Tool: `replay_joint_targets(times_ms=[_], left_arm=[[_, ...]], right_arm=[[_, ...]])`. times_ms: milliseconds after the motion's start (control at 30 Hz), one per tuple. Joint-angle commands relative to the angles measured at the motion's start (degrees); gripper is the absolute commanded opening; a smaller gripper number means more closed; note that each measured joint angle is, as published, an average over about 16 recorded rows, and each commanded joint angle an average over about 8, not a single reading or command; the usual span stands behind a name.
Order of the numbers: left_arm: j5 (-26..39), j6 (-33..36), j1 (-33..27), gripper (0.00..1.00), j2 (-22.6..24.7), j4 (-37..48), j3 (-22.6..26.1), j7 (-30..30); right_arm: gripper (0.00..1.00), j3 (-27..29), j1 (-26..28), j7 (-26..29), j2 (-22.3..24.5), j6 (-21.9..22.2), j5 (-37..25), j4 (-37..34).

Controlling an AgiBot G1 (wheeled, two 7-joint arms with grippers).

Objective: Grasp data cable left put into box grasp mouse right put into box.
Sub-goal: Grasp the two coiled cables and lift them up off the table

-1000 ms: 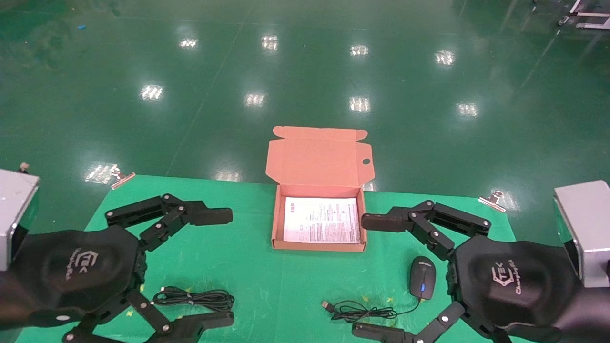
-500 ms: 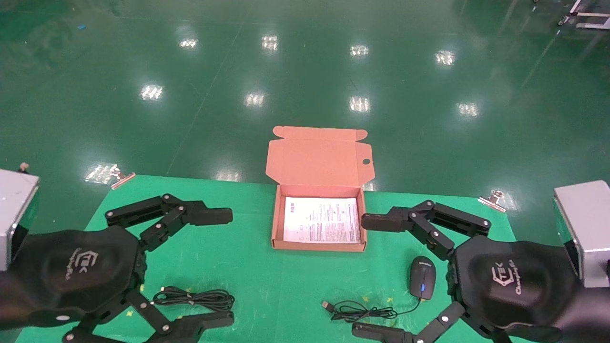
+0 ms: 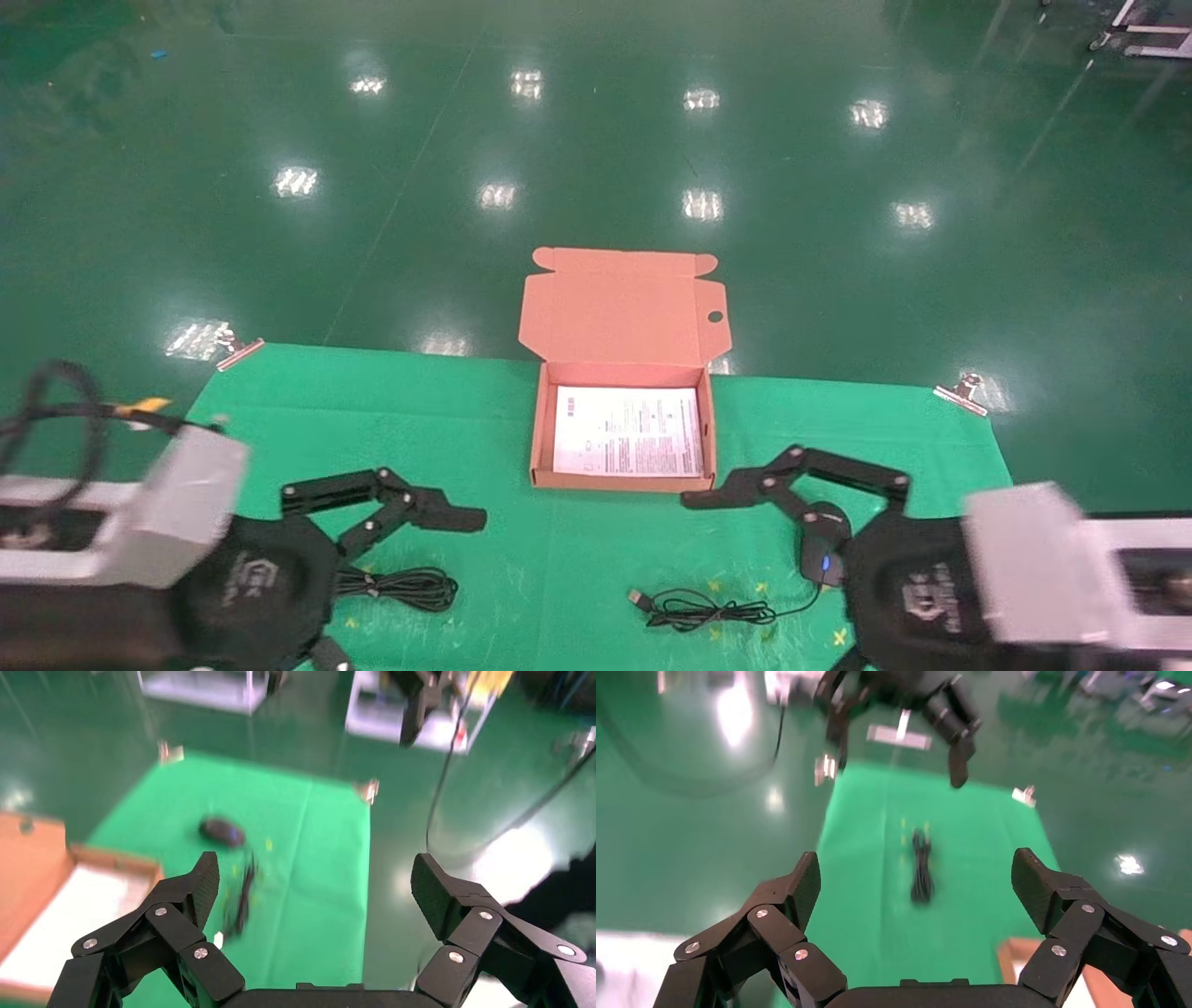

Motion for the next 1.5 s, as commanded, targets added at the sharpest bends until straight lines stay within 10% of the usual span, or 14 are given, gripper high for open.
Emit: replay_joint_targets(times_ms=[33, 700, 1500], left_arm=[[3.6, 0.6, -2.1, 1.0, 0.8, 0.3, 1.9, -1.1], [37.5, -0.1, -19.5, 1.0, 13.1, 5.2, 26.8, -2.8], [59.7, -17.0, -14.0, 1.0, 22.2, 14.8, 33.8, -9.5]], right_arm=[[1.0, -1.3, 2.1, -1.6, -0.6, -0.7, -3.4, 0.4], [1.0, -22.8, 15.5, -13.6, -10.0, 0.8, -33.9, 0.5], [1.0, -30.9, 10.3, -13.5, -19.6, 13.8, -54.7, -10.7]])
